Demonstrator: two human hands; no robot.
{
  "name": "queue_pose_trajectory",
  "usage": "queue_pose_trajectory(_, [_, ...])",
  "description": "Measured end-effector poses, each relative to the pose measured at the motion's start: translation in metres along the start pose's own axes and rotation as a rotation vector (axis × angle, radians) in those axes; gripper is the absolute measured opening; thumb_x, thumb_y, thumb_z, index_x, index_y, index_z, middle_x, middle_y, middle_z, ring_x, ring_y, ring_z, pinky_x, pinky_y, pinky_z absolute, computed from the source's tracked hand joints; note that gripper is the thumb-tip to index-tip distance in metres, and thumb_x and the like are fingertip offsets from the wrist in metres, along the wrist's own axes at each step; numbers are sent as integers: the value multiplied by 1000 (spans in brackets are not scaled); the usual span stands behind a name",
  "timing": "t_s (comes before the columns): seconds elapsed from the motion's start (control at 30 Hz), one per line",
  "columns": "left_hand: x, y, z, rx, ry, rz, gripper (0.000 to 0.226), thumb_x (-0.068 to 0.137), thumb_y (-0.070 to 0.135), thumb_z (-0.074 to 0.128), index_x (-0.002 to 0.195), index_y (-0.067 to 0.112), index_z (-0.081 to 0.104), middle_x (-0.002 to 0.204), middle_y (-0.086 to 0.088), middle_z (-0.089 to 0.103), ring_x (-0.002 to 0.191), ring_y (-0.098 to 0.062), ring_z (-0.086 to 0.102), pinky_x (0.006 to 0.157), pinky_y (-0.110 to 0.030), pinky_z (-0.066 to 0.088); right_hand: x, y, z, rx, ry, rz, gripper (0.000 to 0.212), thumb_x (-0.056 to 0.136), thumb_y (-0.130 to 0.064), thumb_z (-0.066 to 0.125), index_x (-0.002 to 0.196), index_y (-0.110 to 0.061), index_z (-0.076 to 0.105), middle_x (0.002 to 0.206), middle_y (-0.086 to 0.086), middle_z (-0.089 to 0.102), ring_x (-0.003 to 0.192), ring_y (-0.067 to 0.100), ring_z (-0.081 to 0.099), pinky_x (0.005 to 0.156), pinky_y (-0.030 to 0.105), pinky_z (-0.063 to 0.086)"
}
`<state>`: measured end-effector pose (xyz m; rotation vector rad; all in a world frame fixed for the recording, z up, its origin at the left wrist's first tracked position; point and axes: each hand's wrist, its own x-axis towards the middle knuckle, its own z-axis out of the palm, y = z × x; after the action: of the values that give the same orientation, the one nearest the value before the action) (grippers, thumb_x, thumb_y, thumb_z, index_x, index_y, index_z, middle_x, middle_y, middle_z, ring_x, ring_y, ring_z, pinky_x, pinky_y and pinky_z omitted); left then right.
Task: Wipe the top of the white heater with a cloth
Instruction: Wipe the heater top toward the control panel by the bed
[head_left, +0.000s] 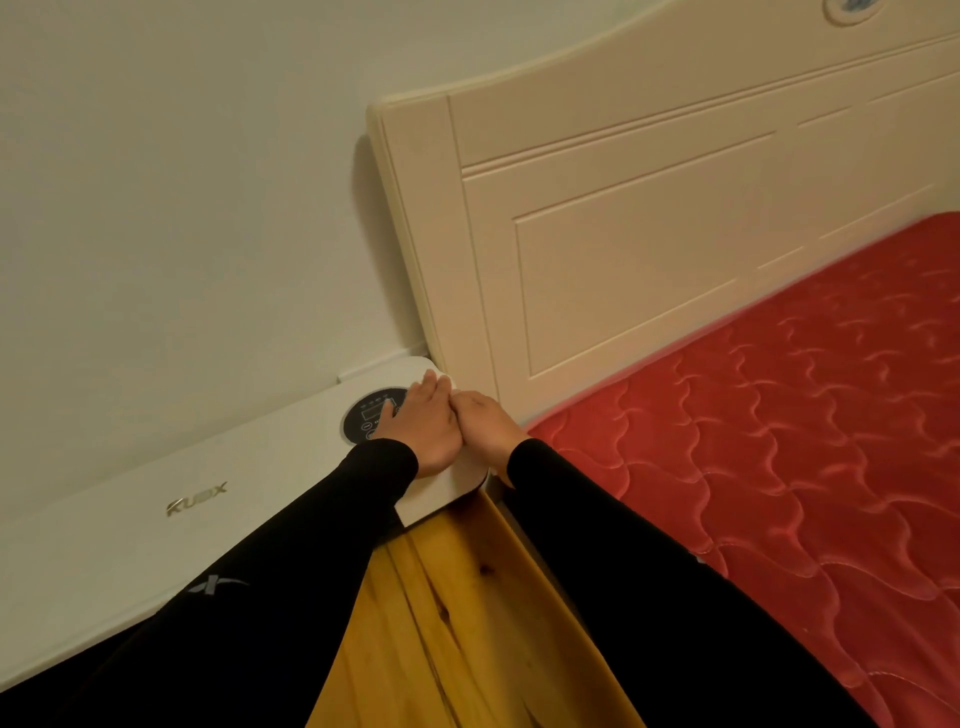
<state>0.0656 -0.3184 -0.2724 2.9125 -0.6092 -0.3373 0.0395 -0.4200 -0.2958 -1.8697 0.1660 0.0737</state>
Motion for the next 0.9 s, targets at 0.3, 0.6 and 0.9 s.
queue_pose_trajectory(0.3, [22, -3, -3, -12, 17, -68, 60, 105, 31, 20, 159, 16, -4, 167, -1, -12, 153, -17, -8, 121, -51, -4, 26, 3, -6, 155, -73, 13, 44, 106, -25, 28, 135, -12, 58, 133, 14, 62, 117, 21, 58, 101, 31, 43])
queue_pose_trajectory(0.6, [27, -5, -5, 7, 5, -81, 59, 106, 33, 16, 159, 18, -5, 166, 1, -14, 152, -15, -11, 122, -51, -7, 29, 4, -7, 180, -99, 14, 43, 105, -27, 30, 135, -13, 58, 133, 15, 63, 120, 25, 58, 109, 41, 41])
queue_pose_trajectory(0.9, [6, 6, -3, 51, -14, -78, 60, 106, 35, 15, 158, 17, -9, 166, 0, -16, 152, -17, -11, 120, -51, -7, 5, 1, -10, -21, -78, -35, 41, 107, -19, 31, 137, 0, 52, 138, 24, 56, 127, 35, 53, 110, 45, 38])
